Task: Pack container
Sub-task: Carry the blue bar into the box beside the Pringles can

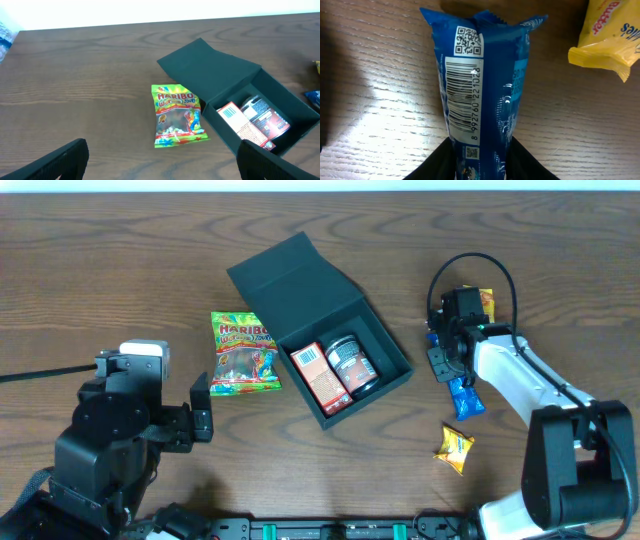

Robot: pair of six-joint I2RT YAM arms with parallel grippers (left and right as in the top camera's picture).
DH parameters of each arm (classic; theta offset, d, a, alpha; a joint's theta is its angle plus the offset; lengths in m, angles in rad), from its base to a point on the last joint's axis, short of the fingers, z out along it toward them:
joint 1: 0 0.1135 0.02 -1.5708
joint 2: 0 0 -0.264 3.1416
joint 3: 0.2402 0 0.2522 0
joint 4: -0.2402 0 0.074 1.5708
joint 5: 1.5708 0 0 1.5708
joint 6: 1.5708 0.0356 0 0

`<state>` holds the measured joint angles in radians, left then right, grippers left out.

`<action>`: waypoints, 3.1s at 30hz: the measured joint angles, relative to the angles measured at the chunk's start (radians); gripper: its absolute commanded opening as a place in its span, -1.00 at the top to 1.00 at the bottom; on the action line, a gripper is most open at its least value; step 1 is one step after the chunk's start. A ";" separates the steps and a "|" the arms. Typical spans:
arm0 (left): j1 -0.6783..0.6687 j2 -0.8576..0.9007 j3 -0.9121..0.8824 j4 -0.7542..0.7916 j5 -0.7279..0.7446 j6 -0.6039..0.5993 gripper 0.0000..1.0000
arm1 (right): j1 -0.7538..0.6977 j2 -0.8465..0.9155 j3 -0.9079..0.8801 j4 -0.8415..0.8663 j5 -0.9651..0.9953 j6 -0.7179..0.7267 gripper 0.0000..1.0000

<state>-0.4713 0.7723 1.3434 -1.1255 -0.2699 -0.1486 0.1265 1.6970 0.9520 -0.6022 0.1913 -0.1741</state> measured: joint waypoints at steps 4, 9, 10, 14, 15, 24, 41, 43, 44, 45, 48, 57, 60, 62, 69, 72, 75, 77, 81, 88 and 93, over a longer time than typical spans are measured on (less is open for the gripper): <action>0.000 0.000 0.000 0.000 0.000 0.000 -0.91 | 0.000 0.000 0.000 -0.004 0.000 0.000 0.46; 0.000 0.000 0.000 0.000 0.000 0.000 -0.90 | 0.000 0.000 0.000 -0.005 0.003 -0.002 0.60; 0.000 0.000 0.000 0.000 0.000 0.000 -0.91 | 0.001 0.000 0.000 -0.005 0.003 -0.002 0.63; 0.000 0.000 0.000 0.000 0.000 0.000 -0.91 | 0.011 0.000 0.000 -0.006 0.010 -0.002 0.70; 0.000 0.000 0.000 0.000 0.000 0.000 -0.91 | 0.014 0.000 0.000 -0.006 0.012 -0.002 0.70; 0.000 0.000 0.000 0.000 0.000 0.000 -0.90 | 0.055 -0.020 0.000 -0.025 0.013 -0.002 0.72; 0.000 0.000 0.000 0.001 0.000 0.000 -0.91 | 0.140 -0.227 0.150 -0.213 -0.002 -0.002 0.73; 0.000 0.000 0.000 0.000 0.000 0.000 -0.90 | 0.142 -0.227 0.213 -0.255 -0.017 -0.002 0.73; 0.000 0.000 0.000 0.000 0.000 0.000 -0.91 | 0.145 -0.227 0.232 -0.262 -0.021 -0.002 0.73; 0.000 0.000 0.000 0.000 0.000 0.000 -0.90 | 0.151 -0.227 0.254 -0.272 -0.024 -0.002 0.72; 0.000 0.000 0.000 0.000 0.000 0.000 -0.91 | 0.188 -0.226 0.298 -0.283 -0.044 -0.002 0.72; 0.000 0.000 0.000 0.000 0.000 0.000 -0.91 | 0.297 -0.120 0.378 -0.318 -0.121 -0.002 0.75; 0.000 0.000 0.000 0.000 0.000 0.000 -0.91 | 0.304 -0.067 0.410 -0.319 -0.144 -0.002 0.74; 0.000 0.000 0.000 0.000 0.000 0.000 -0.91 | 0.306 -0.029 0.438 -0.315 -0.154 -0.002 0.74; 0.000 0.000 0.000 0.000 0.000 0.000 -0.91 | 0.344 0.031 0.476 -0.299 -0.165 0.001 0.70; 0.000 0.000 0.000 0.000 0.000 0.000 -0.91 | 0.349 0.044 0.481 -0.299 -0.171 0.001 0.70; 0.000 0.000 0.000 0.000 0.000 0.000 -0.91 | 0.349 0.076 0.487 -0.301 -0.171 0.001 0.71; 0.000 0.000 0.000 0.000 0.000 0.000 -0.91 | 0.349 0.101 0.487 -0.301 -0.171 0.001 0.71; 0.000 0.000 0.000 0.000 0.000 0.000 -0.91 | 0.349 0.157 0.487 -0.292 -0.171 0.001 0.71; 0.000 0.000 0.000 0.000 0.000 0.000 -0.90 | 0.349 0.193 0.487 -0.266 -0.171 0.001 0.72; 0.000 0.000 0.000 0.000 0.000 0.000 -0.91 | 0.349 0.249 0.487 -0.212 -0.169 0.001 0.69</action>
<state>-0.4713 0.7723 1.3434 -1.1259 -0.2699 -0.1482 0.4755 1.9457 1.4391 -0.8143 0.0223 -0.1734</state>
